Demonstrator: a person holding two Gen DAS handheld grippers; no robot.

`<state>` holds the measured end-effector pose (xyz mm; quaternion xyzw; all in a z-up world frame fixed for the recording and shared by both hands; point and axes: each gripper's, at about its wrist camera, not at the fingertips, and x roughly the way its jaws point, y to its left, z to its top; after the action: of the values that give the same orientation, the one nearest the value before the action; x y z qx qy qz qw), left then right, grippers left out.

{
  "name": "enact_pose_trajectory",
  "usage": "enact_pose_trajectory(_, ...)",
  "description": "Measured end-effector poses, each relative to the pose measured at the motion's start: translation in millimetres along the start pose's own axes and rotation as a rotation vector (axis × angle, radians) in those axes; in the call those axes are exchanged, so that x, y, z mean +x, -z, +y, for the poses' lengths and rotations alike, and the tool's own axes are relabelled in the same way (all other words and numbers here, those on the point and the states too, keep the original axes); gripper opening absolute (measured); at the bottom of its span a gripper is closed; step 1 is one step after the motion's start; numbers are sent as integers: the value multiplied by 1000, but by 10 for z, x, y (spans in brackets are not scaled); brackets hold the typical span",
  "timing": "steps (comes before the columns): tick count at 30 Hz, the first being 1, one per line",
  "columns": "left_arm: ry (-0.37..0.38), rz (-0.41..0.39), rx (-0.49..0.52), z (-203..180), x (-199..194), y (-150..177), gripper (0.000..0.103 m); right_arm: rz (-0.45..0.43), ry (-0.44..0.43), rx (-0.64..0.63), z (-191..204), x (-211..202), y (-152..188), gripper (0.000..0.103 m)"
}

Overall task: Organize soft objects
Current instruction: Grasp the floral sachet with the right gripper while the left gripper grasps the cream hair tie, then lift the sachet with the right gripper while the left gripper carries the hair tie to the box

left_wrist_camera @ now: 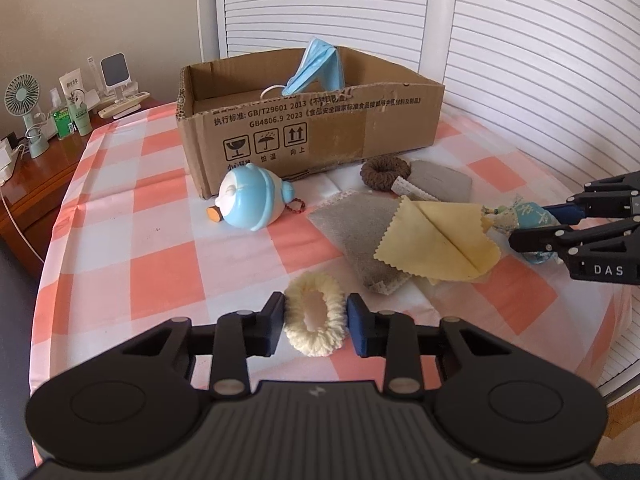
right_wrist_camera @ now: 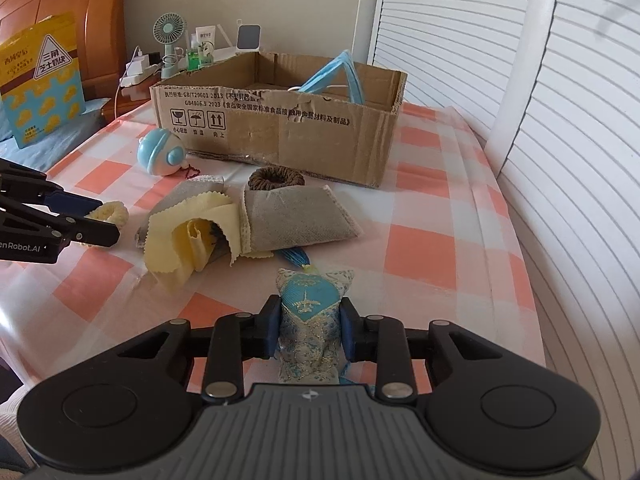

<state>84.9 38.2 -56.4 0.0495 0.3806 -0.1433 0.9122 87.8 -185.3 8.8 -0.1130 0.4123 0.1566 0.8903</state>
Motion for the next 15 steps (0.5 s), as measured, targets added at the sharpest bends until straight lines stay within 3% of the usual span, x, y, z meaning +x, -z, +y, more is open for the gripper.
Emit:
enact_pose_trajectory(6,0,1,-24,31,-8,58,32,-8,17,18,82,16,65,44)
enact_pose_trajectory(8,4,0,-34,44,0,67,32,-11,3,22,122,19,76,66)
enact_pose_trajectory(9,5,-2,-38,49,1,68,32,-11,2,21,148,25,85,72)
enact_pose_trajectory(11,6,-4,-44,58,2,66,32,-1,8,22,209,56,105,99)
enact_pose_trajectory(12,7,-4,-46,62,6,63,33,8,3,32,227,78,117,103)
enact_pose_trajectory(15,8,-5,-48,68,8,66,33,8,7,33,256,91,124,103)
